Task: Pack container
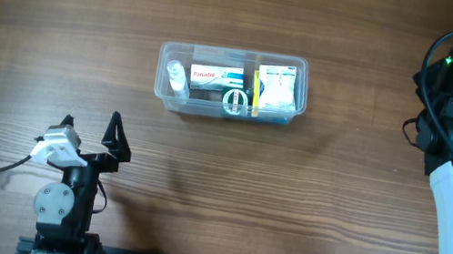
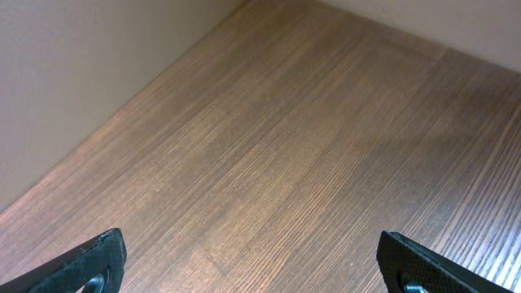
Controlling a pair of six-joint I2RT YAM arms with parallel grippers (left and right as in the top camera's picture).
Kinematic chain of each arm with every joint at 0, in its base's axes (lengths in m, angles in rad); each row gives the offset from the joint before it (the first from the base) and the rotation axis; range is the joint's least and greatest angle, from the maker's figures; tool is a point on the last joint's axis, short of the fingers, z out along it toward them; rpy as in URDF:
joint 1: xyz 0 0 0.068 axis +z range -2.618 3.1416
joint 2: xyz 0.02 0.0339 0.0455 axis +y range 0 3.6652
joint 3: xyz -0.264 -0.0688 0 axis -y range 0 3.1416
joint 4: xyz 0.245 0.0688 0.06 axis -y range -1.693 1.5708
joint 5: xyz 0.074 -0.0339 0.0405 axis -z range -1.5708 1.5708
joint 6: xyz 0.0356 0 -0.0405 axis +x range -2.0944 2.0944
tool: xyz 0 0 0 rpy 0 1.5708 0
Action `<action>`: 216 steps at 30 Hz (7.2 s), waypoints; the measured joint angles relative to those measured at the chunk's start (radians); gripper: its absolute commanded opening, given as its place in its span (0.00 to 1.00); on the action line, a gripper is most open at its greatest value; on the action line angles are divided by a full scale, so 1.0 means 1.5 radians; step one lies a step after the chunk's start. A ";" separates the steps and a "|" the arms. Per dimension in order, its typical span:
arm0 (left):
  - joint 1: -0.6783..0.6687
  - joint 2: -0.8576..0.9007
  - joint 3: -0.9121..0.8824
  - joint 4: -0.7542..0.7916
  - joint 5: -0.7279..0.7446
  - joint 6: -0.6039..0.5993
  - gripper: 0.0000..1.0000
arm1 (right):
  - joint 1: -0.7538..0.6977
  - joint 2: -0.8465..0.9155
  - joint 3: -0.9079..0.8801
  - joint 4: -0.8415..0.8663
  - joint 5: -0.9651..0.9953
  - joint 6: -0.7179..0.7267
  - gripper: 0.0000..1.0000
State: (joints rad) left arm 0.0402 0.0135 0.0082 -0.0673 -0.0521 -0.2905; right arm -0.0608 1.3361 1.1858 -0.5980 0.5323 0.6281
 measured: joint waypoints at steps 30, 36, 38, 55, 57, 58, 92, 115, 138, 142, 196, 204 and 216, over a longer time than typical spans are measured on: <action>0.000 0.000 0.000 0.000 0.000 0.000 1.00 | 0.011 -0.571 -0.282 0.014 0.061 0.016 1.00; 0.000 0.000 0.000 0.000 0.000 0.000 1.00 | 0.027 -0.694 -0.494 0.172 0.044 0.159 1.00; 0.000 0.000 0.000 0.000 0.000 0.000 1.00 | 0.032 -0.735 -0.552 0.219 0.023 0.194 1.00; 0.000 0.000 0.000 0.000 0.000 0.000 1.00 | 0.037 -0.850 -0.664 0.355 -0.261 -0.145 1.00; 0.000 0.000 0.000 0.000 0.000 0.000 1.00 | 0.037 -0.850 -0.665 0.359 -0.281 -0.178 1.00; 0.000 0.000 0.000 0.000 0.000 0.000 1.00 | 0.037 -0.850 -0.675 0.386 -0.294 -0.197 1.00; 0.000 0.000 0.000 0.000 0.000 0.000 1.00 | 0.038 -0.879 -0.786 0.403 -0.353 -0.334 1.00; 0.000 0.000 0.000 0.000 0.000 0.000 1.00 | 0.038 -0.879 -0.786 0.399 -0.385 -0.440 1.00; 0.000 0.000 0.000 0.000 0.000 0.000 1.00 | 0.038 -0.879 -0.786 0.399 -0.385 -0.440 1.00; 0.000 0.000 0.000 0.000 0.000 0.000 1.00 | 0.038 -0.879 -0.786 0.399 -0.385 -0.440 1.00; 0.000 0.000 0.000 0.000 0.000 0.000 1.00 | 0.038 -0.879 -0.786 0.399 -0.385 -0.440 1.00; 0.000 0.000 0.000 0.000 0.000 0.000 1.00 | 0.038 -0.879 -0.786 0.399 -0.385 -0.440 1.00; 0.000 0.000 0.000 0.000 0.000 0.000 1.00 | 0.038 -0.879 -0.786 0.399 -0.385 -0.440 1.00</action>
State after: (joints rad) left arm 0.0402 0.0135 0.0086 -0.0673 -0.0525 -0.2905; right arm -0.0040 0.0181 0.0063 0.0006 -0.0452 -0.0322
